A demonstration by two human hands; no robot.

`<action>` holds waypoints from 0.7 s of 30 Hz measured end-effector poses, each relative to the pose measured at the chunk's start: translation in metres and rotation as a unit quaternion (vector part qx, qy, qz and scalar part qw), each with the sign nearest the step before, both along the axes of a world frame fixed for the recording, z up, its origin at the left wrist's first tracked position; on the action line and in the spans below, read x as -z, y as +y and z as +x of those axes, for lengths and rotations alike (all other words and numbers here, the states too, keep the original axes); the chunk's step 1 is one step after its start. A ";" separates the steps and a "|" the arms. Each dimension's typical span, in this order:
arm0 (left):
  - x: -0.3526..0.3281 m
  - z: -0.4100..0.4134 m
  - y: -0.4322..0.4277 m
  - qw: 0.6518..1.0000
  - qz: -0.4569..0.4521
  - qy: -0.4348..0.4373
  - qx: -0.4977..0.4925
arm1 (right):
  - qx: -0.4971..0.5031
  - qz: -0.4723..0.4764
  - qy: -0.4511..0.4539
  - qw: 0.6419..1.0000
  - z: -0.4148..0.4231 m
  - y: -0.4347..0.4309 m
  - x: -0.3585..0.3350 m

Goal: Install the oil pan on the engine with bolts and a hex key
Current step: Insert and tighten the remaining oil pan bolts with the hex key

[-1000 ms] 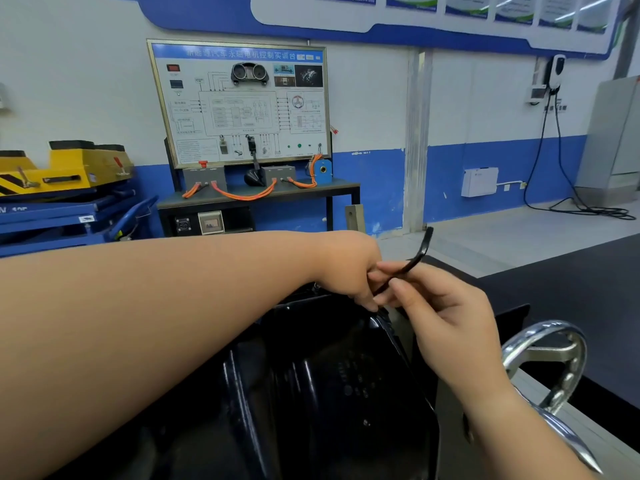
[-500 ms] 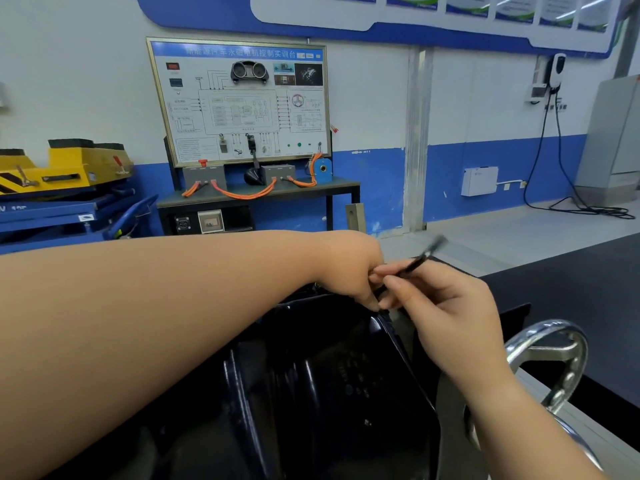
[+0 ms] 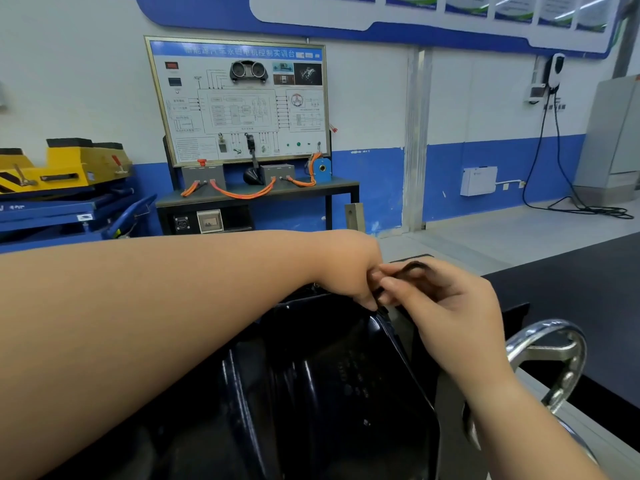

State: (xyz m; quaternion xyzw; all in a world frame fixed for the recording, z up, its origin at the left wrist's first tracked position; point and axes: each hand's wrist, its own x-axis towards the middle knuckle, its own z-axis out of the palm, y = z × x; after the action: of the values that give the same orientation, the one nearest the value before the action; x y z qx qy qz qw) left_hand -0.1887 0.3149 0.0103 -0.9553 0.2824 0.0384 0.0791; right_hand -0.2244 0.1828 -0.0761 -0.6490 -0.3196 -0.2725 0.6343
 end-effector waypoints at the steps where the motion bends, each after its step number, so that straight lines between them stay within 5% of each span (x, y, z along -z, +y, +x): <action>1: -0.001 -0.001 0.000 1.000 0.006 -0.002 0.003 | 0.010 0.008 0.012 1.000 0.000 0.002 -0.001; 21: -0.003 -0.005 0.000 0.999 0.020 -0.031 0.022 | -0.003 0.002 0.022 1.000 -0.001 0.007 -0.003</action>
State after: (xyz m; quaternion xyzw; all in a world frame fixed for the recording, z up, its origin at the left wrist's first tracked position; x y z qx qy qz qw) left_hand -0.1936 0.3153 0.0134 -0.9477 0.3002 0.0131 0.1080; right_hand -0.2254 0.1894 -0.0735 -0.6522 -0.3071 -0.2573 0.6435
